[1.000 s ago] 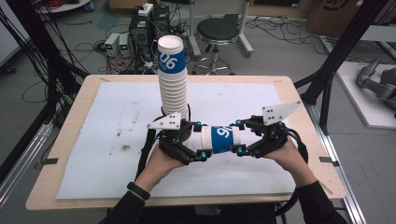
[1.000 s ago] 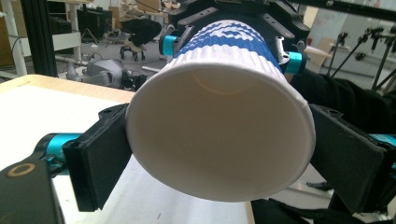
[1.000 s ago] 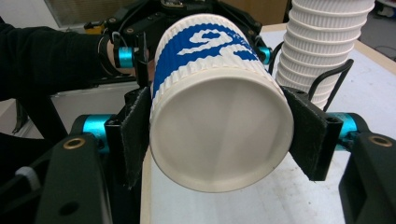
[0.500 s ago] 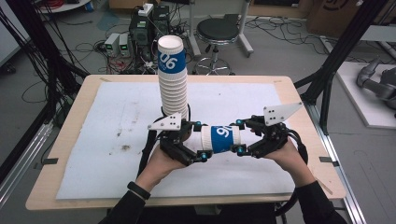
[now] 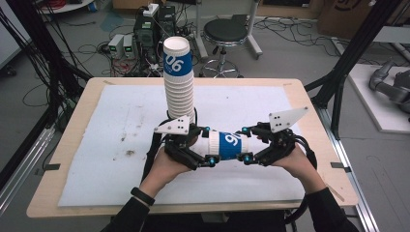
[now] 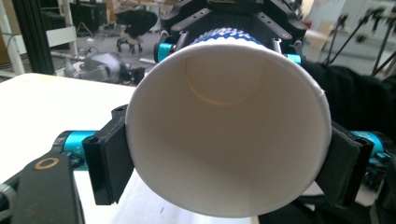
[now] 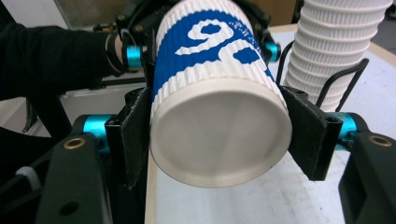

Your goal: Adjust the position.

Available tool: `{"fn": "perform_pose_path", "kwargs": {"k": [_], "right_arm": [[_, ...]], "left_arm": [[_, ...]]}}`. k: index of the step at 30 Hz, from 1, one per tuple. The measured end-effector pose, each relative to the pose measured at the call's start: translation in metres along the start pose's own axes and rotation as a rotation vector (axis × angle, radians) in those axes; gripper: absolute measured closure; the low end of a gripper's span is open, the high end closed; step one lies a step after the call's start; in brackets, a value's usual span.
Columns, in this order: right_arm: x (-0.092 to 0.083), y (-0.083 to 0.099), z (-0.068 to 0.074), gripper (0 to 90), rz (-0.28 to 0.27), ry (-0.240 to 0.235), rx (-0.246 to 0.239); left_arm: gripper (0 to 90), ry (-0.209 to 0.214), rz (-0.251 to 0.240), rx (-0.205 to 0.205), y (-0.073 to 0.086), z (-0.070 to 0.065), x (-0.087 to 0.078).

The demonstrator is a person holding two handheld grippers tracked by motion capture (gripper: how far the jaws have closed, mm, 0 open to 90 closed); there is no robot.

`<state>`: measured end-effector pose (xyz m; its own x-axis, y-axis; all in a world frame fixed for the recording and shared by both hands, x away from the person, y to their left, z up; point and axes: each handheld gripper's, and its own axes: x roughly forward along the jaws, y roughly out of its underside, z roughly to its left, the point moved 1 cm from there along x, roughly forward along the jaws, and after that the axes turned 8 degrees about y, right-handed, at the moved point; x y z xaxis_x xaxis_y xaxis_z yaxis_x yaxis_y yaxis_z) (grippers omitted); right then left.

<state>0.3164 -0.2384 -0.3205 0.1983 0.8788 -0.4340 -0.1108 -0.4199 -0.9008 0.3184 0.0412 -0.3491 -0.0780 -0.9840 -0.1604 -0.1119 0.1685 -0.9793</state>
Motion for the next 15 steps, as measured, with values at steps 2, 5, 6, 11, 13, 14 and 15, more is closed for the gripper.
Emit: {"fn": "perform_pose_path", "kwargs": {"k": [2,5,6,11,13,14,15], "right_arm": [[0.000,0.000,0.001,26.2,0.033,0.018,-0.016],[0.000,-0.005,0.003,20.7,0.101,0.067,-0.056],[0.000,-0.007,0.005,20.7,0.127,0.068,-0.068],[0.008,-0.013,0.016,20.2,0.237,0.121,-0.148],[0.013,-0.013,0.017,20.2,0.269,0.137,-0.174],[0.013,-0.013,0.017,20.2,0.269,0.137,-0.174],[0.018,-0.012,0.019,20.2,0.293,0.153,-0.190]], "left_arm": [[19.0,-0.022,0.065,0.014,-0.004,-0.003,0.001],[19.2,-0.032,0.100,0.020,-0.006,-0.004,0.001],[19.2,-0.051,0.150,0.031,-0.008,-0.005,0.002],[19.4,-0.072,0.230,0.045,-0.012,-0.005,0.003],[19.5,-0.075,0.242,0.042,-0.014,-0.005,0.004],[19.5,-0.075,0.242,0.042,-0.014,-0.005,0.004],[19.6,-0.074,0.252,0.043,-0.014,-0.005,0.004]]}}
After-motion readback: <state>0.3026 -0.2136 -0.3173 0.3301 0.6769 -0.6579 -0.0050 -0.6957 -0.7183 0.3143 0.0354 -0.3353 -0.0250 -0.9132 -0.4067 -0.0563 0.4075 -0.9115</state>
